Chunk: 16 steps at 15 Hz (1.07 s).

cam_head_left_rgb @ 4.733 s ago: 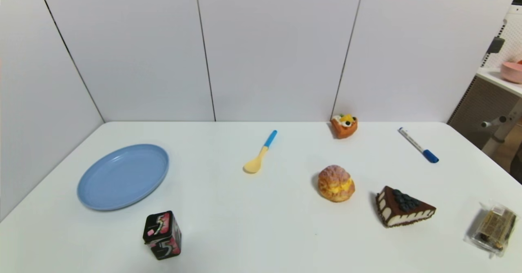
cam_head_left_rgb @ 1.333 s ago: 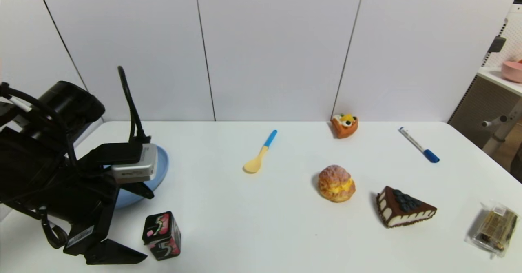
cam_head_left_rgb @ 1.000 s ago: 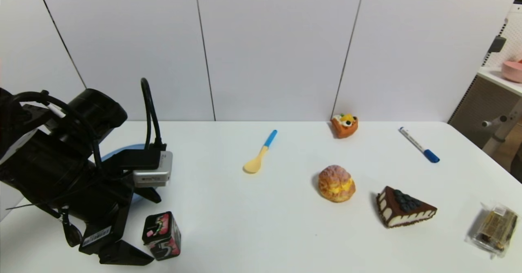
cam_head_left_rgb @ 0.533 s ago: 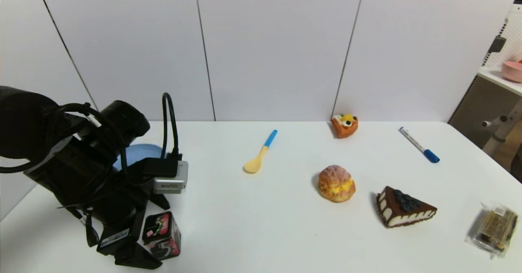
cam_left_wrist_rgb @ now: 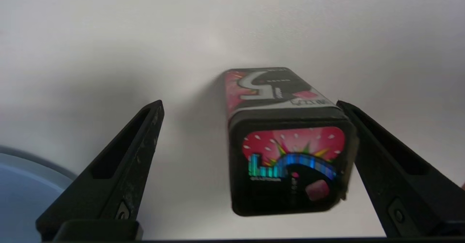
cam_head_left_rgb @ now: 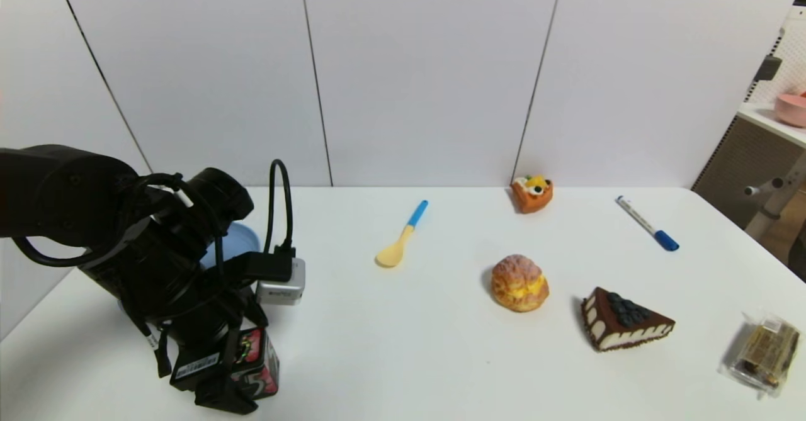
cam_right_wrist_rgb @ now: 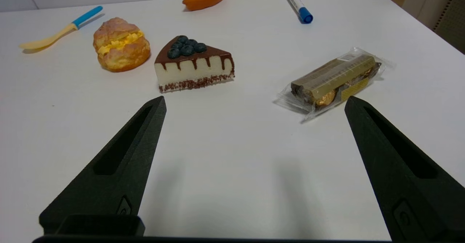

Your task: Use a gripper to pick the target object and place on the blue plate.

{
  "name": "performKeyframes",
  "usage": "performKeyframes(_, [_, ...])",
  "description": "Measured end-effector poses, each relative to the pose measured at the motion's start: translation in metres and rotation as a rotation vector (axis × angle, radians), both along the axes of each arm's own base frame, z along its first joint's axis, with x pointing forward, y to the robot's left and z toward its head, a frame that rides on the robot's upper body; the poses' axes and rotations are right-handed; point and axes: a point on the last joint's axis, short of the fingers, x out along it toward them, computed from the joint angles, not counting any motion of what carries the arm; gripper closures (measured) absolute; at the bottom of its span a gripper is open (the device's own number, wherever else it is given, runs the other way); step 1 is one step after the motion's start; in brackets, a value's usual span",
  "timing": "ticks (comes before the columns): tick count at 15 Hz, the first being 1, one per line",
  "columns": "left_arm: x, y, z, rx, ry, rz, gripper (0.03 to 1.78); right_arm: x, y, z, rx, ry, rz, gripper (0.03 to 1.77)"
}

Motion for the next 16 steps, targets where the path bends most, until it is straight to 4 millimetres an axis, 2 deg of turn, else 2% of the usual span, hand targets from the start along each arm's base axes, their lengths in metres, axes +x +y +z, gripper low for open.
performKeyframes(1, [0.002,-0.001,-0.001,-0.001,-0.004,0.001,0.2,0.0,0.0,0.0,0.0,0.0,0.0,0.1])
performKeyframes(3, [0.005,-0.002,-0.004,-0.001,-0.001,0.004,0.54,0.0,0.0,0.0,0.0,0.0,0.0,0.1])
performKeyframes(5, [0.007,-0.002,-0.006,0.002,0.009,0.007,0.8,0.0,0.0,0.0,0.0,0.0,0.0,0.1])
performKeyframes(7, [0.007,-0.003,-0.008,0.004,0.016,0.009,1.0,0.0,0.0,0.0,0.0,0.0,0.0,0.1])
performKeyframes(11, [0.005,-0.002,-0.001,-0.013,0.003,0.041,1.0,0.0,0.0,0.0,0.0,0.0,0.0,0.1])
performKeyframes(16, [0.012,0.007,0.032,-0.071,-0.114,0.122,1.0,0.0,0.0,0.0,0.0,0.0,0.0,0.1])
